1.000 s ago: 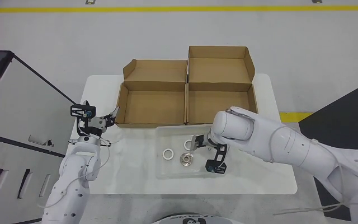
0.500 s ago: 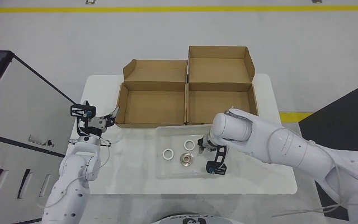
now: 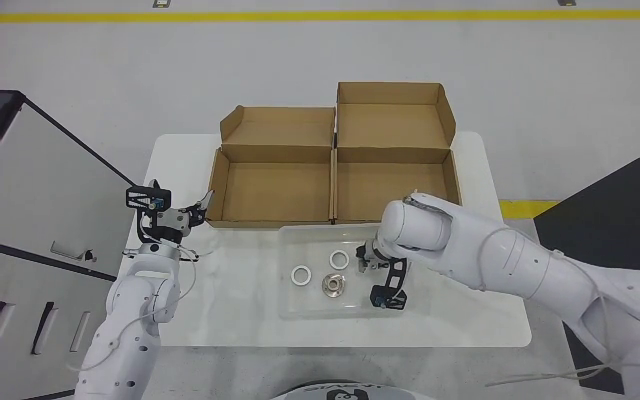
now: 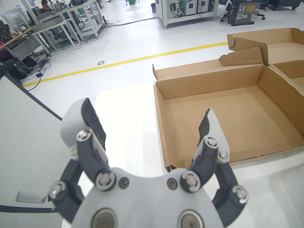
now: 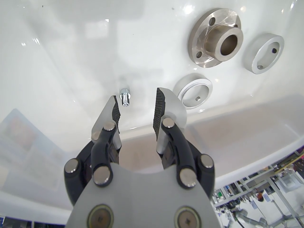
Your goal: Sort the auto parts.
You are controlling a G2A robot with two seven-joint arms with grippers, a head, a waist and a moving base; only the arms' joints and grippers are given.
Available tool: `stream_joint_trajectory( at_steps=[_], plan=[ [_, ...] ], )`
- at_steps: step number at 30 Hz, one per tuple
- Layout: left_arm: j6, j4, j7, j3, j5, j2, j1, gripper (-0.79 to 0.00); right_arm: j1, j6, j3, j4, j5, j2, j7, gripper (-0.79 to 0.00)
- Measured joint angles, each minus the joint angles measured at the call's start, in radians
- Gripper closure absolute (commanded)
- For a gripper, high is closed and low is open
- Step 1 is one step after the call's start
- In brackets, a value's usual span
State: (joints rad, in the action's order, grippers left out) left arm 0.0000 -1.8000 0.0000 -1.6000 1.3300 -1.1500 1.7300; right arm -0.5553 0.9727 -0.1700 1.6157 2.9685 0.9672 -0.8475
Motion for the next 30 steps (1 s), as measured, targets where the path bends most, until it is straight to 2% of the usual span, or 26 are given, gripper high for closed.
stream_joint_trajectory(
  at_steps=[8, 14, 15, 17, 19, 30],
  plan=[
    [0.000, 0.000, 0.000, 0.000, 0.000, 0.000, 0.000, -0.785, -0.007, -0.004, 0.000, 0.000, 0.005, -0.002, -0.004, -0.332],
    [0.000, 0.000, 0.000, 0.000, 0.000, 0.000, 0.000, -0.785, -0.011, -0.006, 0.000, -0.009, 0.013, -0.001, -0.007, -0.274],
    [0.000, 0.000, 0.000, 0.000, 0.000, 0.000, 0.000, -0.785, -0.011, -0.006, 0.000, -0.010, 0.015, 0.000, -0.006, -0.249],
    [0.000, 0.000, 0.000, 0.000, 0.000, 0.000, 0.000, -0.785, -0.011, -0.005, 0.000, -0.011, 0.015, 0.000, -0.005, -0.142],
    [0.000, 0.000, 0.000, 0.000, 0.000, 0.000, 0.000, -0.785, -0.009, -0.003, 0.000, -0.012, 0.014, -0.001, -0.003, 0.000],
    [0.000, 0.000, 0.000, 0.000, 0.000, 0.000, 0.000, -0.785, 0.006, 0.004, 0.000, -0.006, -0.008, -0.010, 0.004, 0.000]
  ],
)
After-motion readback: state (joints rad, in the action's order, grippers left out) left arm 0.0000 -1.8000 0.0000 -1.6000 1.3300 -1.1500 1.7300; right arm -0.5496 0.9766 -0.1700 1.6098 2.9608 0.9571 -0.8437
